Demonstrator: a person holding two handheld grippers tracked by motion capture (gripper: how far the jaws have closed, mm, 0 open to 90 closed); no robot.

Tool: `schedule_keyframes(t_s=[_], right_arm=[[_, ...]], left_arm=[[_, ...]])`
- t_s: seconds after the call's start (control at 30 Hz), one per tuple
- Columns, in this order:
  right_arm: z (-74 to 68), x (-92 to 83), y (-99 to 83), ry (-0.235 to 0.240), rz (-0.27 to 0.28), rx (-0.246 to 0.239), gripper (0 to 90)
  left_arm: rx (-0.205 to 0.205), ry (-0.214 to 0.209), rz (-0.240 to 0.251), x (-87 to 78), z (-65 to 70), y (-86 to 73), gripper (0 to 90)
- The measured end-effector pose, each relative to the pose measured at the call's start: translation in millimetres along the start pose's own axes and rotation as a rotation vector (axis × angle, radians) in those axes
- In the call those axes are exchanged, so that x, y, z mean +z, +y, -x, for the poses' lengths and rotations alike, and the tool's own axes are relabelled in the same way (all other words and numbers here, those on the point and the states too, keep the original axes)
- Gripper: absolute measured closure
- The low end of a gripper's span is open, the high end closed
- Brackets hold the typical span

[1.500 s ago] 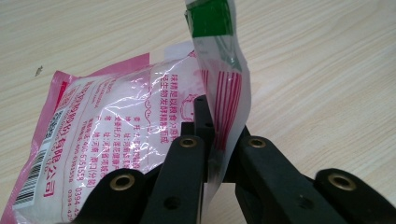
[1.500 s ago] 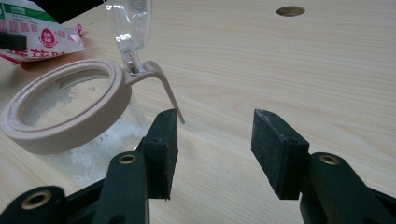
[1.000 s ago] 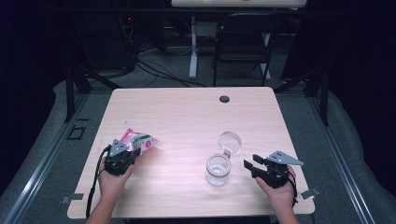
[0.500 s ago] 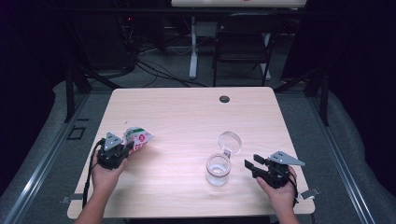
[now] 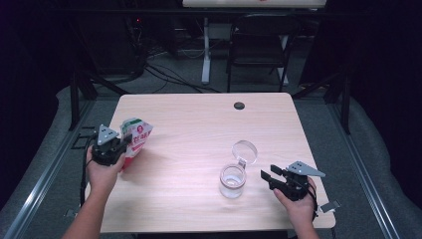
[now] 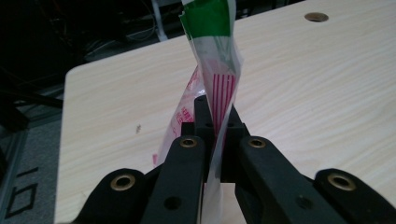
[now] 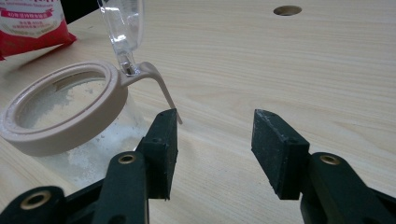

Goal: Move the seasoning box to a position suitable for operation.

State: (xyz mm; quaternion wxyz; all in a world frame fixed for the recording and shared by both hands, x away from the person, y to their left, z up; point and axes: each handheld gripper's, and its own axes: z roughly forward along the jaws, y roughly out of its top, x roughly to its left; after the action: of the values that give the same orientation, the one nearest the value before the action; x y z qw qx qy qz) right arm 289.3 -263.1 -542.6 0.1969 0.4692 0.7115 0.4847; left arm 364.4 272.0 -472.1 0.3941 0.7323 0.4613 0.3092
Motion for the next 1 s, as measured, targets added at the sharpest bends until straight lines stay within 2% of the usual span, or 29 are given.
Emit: schedule_keyframes(t_s=[0.17,0.4,0.7,0.83,1.0], right_arm=[[0.2,-0.1,0.3,0.001,0.002,0.001,50.6],[2.0,-2.0,0.7,0.002,0.007,0.006,50.6],[1.4,-2.8,1.3,-0.001,0.007,0.003,50.6],[1.6,-3.0,1.3,-0.002,0.009,0.004,50.6],[1.7,-3.0,1.4,-0.001,0.007,0.003,50.6]], left_arm=[[0.029,0.045,0.005,-2.7,-3.8,14.0,90.0],[0.050,0.045,0.025,-15.0,-3.4,29.7,90.0],[0.073,-0.003,0.046,-21.7,11.0,40.1,90.0],[0.066,-0.050,0.038,-19.2,18.6,42.3,90.0],[0.081,-0.102,0.026,-14.2,33.8,44.0,90.0]])
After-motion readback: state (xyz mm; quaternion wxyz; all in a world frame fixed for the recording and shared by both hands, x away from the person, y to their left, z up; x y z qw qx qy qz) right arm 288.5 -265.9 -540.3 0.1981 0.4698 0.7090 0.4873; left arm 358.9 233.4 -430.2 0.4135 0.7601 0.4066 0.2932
